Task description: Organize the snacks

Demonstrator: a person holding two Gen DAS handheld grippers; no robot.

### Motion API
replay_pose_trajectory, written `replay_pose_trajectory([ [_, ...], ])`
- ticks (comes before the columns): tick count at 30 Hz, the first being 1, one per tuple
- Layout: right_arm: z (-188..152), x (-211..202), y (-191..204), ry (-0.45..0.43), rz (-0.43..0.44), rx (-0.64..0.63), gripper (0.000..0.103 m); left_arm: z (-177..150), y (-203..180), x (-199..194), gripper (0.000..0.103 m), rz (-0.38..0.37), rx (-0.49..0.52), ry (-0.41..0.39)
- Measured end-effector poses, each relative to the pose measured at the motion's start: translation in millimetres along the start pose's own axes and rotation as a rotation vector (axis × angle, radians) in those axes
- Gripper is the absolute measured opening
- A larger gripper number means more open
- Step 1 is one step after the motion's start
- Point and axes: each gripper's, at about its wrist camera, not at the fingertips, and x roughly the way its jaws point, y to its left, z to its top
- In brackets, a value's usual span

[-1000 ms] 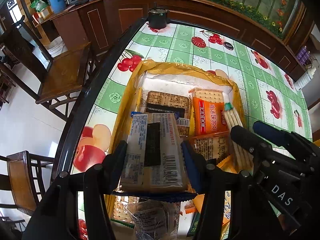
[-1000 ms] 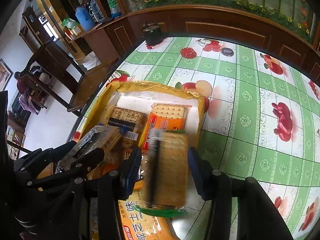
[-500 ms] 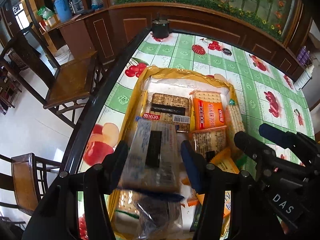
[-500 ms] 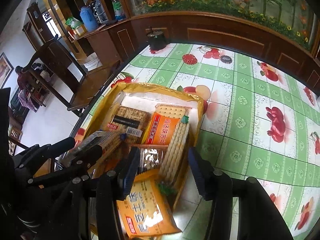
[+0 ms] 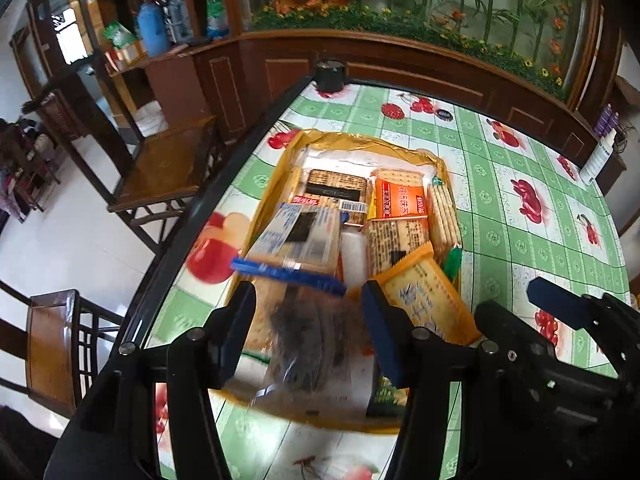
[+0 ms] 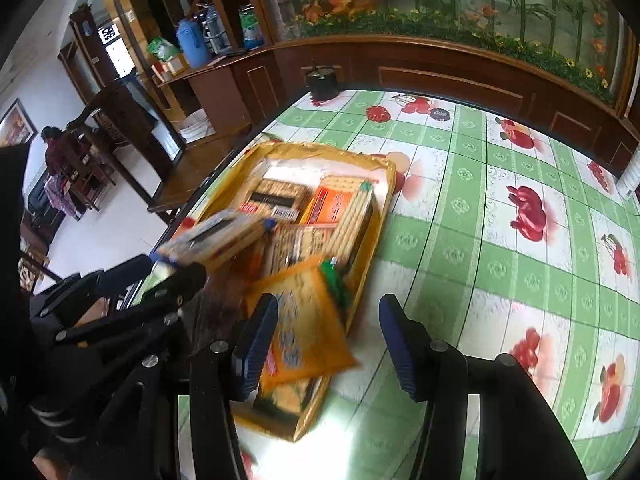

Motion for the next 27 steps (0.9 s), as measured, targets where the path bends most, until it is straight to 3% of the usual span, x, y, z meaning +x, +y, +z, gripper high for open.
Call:
replay_pose_trajectory([
  [6, -33, -28, 9, -0.047, -0.025, -0.046, 0.056, -29, 1, -22, 0.054, -0.003, -0.026, -0.035],
  [10, -59, -42, 12, -0.064, -0.043, -0.076, 0.062, -48, 1, -28, 0.054, 0.006, -0.037, -0.033],
  [17, -96, -55, 13, -0.053, -0.055, -0.114, 0.063, -82, -6, -44, 0.054, 0.029, -0.035, -0.056],
  [27, -143, -72, 13, -0.075, -0.109, -0.183, 0.065, -128, -13, -49, 0.054, -0.003, -0.079, -0.011],
])
